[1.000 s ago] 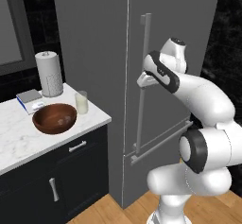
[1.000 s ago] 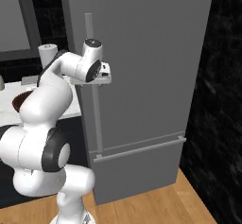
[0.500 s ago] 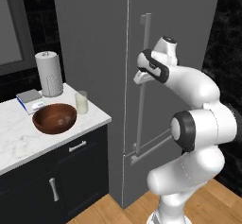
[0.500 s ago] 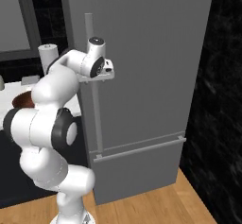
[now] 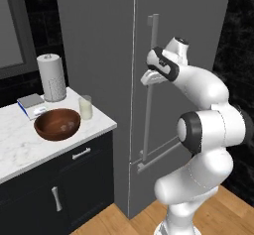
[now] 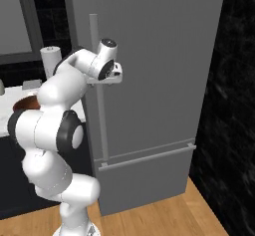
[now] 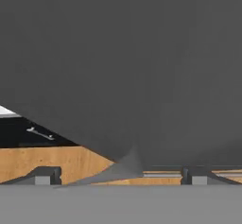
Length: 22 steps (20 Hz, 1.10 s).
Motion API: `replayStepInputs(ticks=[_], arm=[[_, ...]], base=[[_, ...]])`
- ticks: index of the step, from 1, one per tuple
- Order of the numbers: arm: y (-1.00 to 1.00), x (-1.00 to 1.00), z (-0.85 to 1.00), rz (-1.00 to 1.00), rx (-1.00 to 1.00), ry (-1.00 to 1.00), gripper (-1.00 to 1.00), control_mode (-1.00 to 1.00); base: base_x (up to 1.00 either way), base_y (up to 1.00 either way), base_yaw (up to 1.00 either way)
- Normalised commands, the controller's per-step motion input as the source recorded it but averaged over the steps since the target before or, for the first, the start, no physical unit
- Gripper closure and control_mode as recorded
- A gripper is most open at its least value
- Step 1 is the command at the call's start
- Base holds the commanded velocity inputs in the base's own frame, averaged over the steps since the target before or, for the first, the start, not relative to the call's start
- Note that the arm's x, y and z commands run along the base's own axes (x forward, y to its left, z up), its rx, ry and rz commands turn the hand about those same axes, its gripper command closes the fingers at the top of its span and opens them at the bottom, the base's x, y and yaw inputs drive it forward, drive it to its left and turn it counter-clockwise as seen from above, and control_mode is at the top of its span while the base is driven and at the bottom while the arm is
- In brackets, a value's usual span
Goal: Grab a lemon wedge from the fridge and one ice cube from the ice bowl, and put them in the glass of lemonade.
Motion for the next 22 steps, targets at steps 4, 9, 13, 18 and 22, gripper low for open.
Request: replayStepInputs(ticks=[4,9,13,18,22], arm=[[0.0,-0.03,0.0,-0.04,0.19,-0.25,-1.0,-1.0],[0.01,-0.01,0.0,0.0,0.12,-0.27,-1.0,-1.0],[0.1,0.07,0.0,0.0,0.07,-0.15,-1.0,-1.0],[0.17,0.18,0.0,0.0,0.04,-0.09,-1.0,-1.0],[0.24,0.28,-0.04,0.0,0.03,-0.02,-1.0,-1.0]], base=[[0.0,0.0,0.0],[0.0,0.0,0.0],[0.0,0.0,0.0],[0.0,0.0,0.0],[0.0,0.0,0.0]])
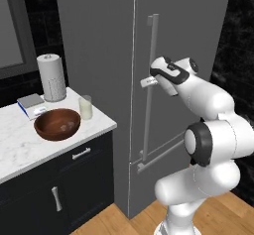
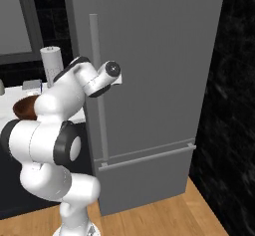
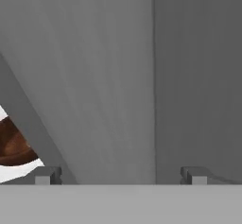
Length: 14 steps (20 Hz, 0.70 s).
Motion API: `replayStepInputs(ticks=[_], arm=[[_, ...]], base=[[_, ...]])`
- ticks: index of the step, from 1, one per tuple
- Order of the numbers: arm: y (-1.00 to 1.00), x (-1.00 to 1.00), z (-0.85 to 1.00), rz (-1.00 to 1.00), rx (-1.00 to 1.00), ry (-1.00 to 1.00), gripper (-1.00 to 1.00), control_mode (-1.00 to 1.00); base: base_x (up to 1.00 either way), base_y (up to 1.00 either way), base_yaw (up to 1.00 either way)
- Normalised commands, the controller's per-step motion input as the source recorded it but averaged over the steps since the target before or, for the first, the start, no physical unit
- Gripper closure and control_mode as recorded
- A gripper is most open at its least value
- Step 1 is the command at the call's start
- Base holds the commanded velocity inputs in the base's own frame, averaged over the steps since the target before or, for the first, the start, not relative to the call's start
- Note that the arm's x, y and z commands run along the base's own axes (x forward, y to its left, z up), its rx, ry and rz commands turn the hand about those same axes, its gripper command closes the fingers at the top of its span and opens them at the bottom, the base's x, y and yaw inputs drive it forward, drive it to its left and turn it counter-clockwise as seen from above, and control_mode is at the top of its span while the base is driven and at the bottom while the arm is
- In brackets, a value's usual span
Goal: Grab a lemon wedge from the fridge and one ice cube from the ice bowl, and put them in the glass of lemonade.
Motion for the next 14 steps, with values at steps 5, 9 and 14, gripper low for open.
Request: replayStepInputs(ticks=[5,9,14], arm=[[0.24,0.1,-0.09,0.0,0.01,-0.01,-1.0,-1.0],[0.37,0.05,0.0,0.0,0.0,0.0,1.0,-1.0],[0.43,0.0,0.0,0.0,0.0,0.0,1.0,-1.0]], base=[[0.0,0.0,0.0],[0.0,0.0,0.0],[0.0,0.0,0.0]])
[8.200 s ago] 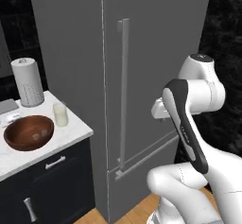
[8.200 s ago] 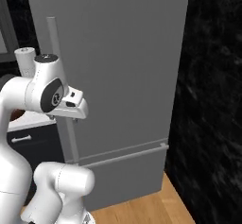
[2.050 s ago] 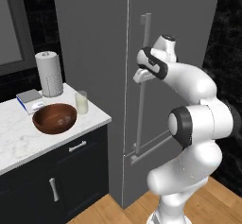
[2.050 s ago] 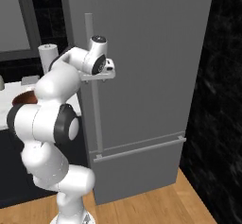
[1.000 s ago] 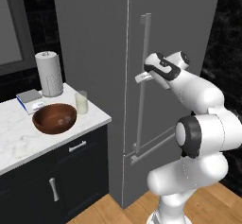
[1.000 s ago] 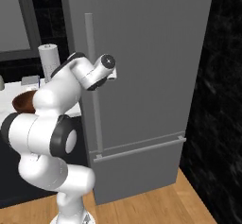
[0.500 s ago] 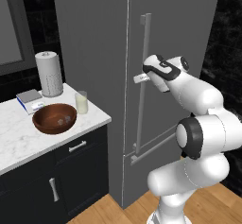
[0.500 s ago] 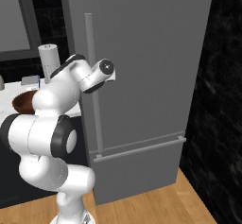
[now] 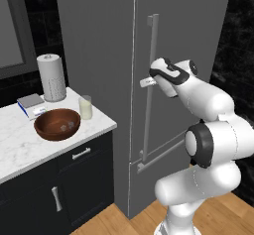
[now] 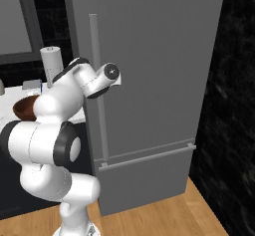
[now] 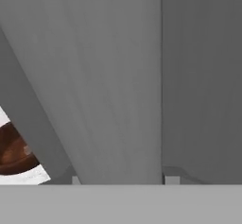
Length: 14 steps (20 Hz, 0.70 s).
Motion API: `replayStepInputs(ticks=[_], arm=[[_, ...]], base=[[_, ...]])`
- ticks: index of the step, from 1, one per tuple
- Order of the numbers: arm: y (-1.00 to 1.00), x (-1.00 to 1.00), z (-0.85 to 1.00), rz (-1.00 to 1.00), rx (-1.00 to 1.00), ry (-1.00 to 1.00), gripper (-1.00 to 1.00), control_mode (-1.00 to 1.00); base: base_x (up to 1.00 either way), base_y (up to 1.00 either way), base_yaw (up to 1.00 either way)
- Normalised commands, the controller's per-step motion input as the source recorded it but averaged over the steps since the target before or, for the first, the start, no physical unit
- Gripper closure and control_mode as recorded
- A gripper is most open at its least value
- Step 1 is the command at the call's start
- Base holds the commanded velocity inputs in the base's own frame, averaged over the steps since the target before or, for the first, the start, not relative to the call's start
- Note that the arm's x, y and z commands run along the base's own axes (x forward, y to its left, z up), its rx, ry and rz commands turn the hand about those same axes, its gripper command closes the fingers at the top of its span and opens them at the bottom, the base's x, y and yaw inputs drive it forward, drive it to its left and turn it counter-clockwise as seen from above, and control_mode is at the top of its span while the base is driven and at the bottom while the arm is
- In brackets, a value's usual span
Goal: Grab a lemon wedge from the fridge and one ice cube from the ice bowl, and put them in the glass of lemonade.
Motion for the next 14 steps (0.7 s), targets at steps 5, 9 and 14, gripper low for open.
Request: replayStepInputs(ticks=[5,9,14], arm=[[0.1,0.0,0.0,-0.09,-0.02,0.0,1.0,-1.0],[-0.13,0.0,0.0,-0.19,0.0,0.0,1.0,-1.0],[-0.64,0.0,0.0,-0.25,0.0,0.0,1.0,-1.0]], base=[[0.0,0.0,0.0],[0.0,0.0,0.0],[0.0,0.0,0.0]])
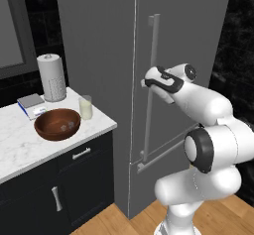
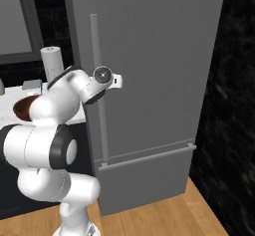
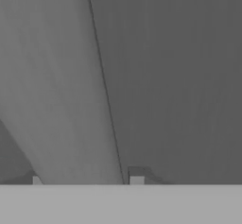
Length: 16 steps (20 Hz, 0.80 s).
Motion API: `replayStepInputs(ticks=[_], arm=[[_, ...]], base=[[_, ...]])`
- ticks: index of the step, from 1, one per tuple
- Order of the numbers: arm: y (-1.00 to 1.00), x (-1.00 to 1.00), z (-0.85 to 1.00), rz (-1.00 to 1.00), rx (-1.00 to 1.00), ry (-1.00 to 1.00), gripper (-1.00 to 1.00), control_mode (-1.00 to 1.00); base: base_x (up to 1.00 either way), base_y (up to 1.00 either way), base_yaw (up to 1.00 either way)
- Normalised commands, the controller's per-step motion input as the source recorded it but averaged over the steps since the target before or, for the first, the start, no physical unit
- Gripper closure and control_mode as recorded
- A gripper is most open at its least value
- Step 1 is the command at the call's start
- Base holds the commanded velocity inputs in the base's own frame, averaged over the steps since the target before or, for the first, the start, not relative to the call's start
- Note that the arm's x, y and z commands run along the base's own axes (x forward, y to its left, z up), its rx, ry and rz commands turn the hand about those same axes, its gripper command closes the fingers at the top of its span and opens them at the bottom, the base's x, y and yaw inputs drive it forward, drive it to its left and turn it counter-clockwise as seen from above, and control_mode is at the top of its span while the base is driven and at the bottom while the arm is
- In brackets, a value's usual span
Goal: Grab a lemon wedge from the fridge and one ice cube from the ice bowl, and put them in the glass of lemonade.
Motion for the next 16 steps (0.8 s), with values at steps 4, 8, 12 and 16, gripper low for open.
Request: replayStepInputs(ticks=[4,8,12,16], arm=[[-0.88,-0.03,0.01,-0.21,0.0,0.0,1.0,-1.0],[-0.99,-0.1,0.05,-0.15,0.0,0.0,1.0,-1.0],[-1.0,-0.22,0.05,-0.09,0.01,0.0,1.0,-1.0],[-1.0,-0.27,0.03,0.0,0.03,0.0,1.0,-1.0]], base=[[0.0,0.0,0.0],[0.0,0.0,0.0],[0.0,0.0,0.0],[0.0,0.0,0.0]])
